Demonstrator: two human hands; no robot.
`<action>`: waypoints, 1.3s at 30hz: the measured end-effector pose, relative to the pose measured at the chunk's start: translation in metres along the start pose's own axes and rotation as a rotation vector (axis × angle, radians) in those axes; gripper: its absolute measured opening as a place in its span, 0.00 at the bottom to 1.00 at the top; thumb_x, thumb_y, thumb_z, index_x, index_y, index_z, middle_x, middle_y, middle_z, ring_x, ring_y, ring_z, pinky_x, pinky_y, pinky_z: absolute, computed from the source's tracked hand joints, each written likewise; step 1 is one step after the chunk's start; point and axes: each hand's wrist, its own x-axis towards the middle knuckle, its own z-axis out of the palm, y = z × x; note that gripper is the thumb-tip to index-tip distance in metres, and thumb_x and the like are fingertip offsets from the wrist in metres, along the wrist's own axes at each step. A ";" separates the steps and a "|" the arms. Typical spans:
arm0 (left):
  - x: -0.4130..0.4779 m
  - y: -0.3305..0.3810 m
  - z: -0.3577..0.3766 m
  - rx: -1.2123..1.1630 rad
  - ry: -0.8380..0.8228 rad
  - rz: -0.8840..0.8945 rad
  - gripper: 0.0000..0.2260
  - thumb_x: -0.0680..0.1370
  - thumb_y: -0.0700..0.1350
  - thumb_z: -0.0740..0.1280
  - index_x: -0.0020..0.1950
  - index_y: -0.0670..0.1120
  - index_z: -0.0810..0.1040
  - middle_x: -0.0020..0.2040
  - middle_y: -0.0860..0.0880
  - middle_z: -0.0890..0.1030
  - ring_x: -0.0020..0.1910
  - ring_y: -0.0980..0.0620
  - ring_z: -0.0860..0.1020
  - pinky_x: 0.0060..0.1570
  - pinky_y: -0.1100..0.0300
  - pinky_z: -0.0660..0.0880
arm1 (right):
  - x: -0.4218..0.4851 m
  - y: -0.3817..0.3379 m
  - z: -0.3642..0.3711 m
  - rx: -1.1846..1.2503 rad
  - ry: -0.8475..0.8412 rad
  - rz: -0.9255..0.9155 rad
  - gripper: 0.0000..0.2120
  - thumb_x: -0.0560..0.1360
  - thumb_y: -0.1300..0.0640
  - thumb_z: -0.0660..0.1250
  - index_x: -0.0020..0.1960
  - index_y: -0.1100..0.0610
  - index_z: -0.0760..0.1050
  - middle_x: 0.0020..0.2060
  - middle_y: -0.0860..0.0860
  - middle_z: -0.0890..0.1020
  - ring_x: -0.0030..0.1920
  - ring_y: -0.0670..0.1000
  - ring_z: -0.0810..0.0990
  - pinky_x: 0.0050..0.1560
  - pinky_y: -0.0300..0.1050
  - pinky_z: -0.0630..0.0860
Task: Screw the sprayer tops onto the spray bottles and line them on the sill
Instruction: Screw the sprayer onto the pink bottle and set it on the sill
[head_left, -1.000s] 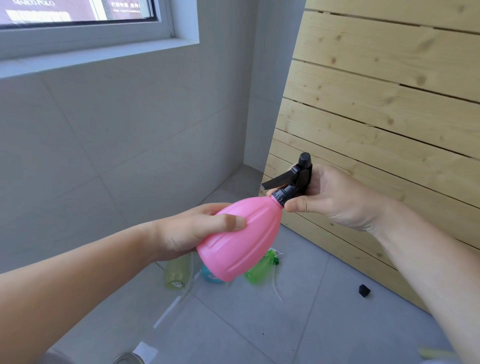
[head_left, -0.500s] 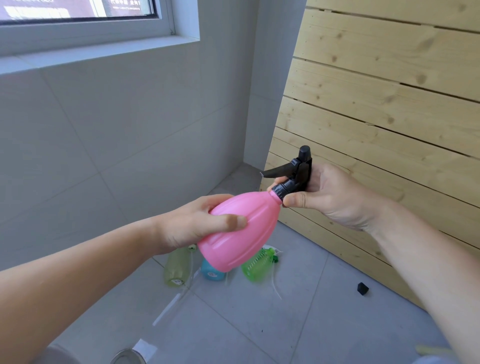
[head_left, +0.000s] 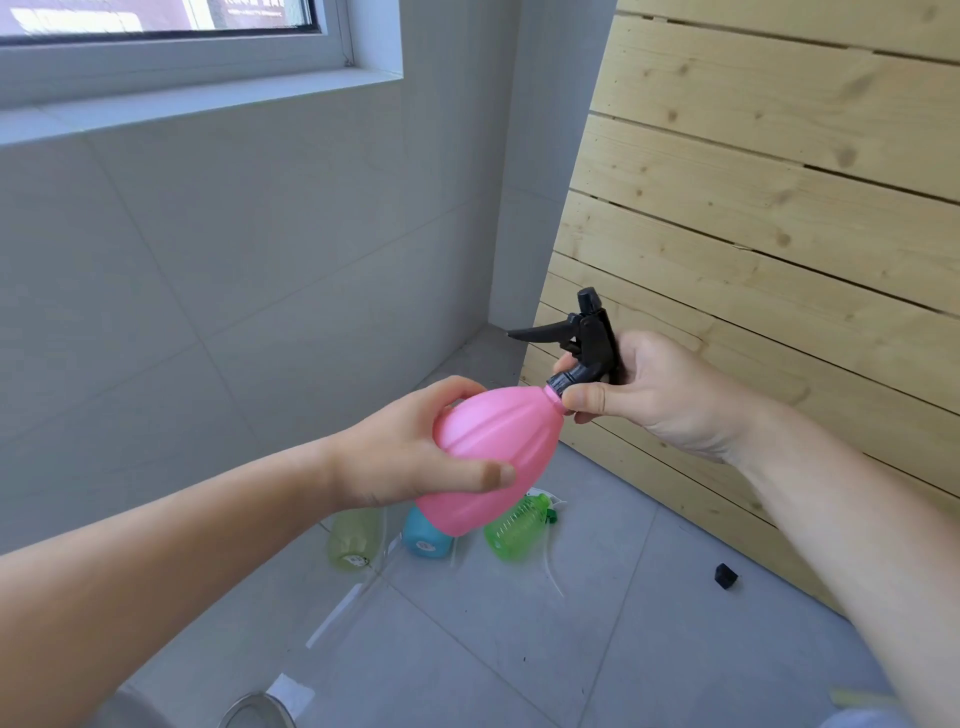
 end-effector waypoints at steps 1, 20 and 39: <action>-0.001 -0.001 0.002 0.040 0.009 -0.004 0.36 0.57 0.61 0.78 0.64 0.58 0.75 0.55 0.56 0.83 0.51 0.57 0.84 0.46 0.60 0.84 | 0.000 0.001 0.002 0.001 0.015 0.013 0.10 0.73 0.66 0.72 0.53 0.67 0.77 0.42 0.54 0.83 0.38 0.46 0.82 0.41 0.40 0.79; 0.002 0.006 0.020 -0.180 -0.020 -0.357 0.41 0.55 0.60 0.82 0.65 0.52 0.72 0.59 0.46 0.83 0.56 0.45 0.86 0.59 0.40 0.82 | 0.004 0.007 0.034 0.221 0.295 0.152 0.12 0.74 0.56 0.73 0.52 0.64 0.80 0.40 0.54 0.85 0.38 0.51 0.83 0.38 0.43 0.80; 0.005 0.008 0.025 -0.394 -0.107 -0.355 0.32 0.65 0.56 0.75 0.68 0.49 0.78 0.65 0.41 0.83 0.64 0.38 0.82 0.62 0.37 0.78 | 0.004 0.007 0.037 0.286 0.355 0.139 0.09 0.74 0.53 0.73 0.46 0.58 0.81 0.41 0.54 0.85 0.40 0.51 0.82 0.42 0.47 0.80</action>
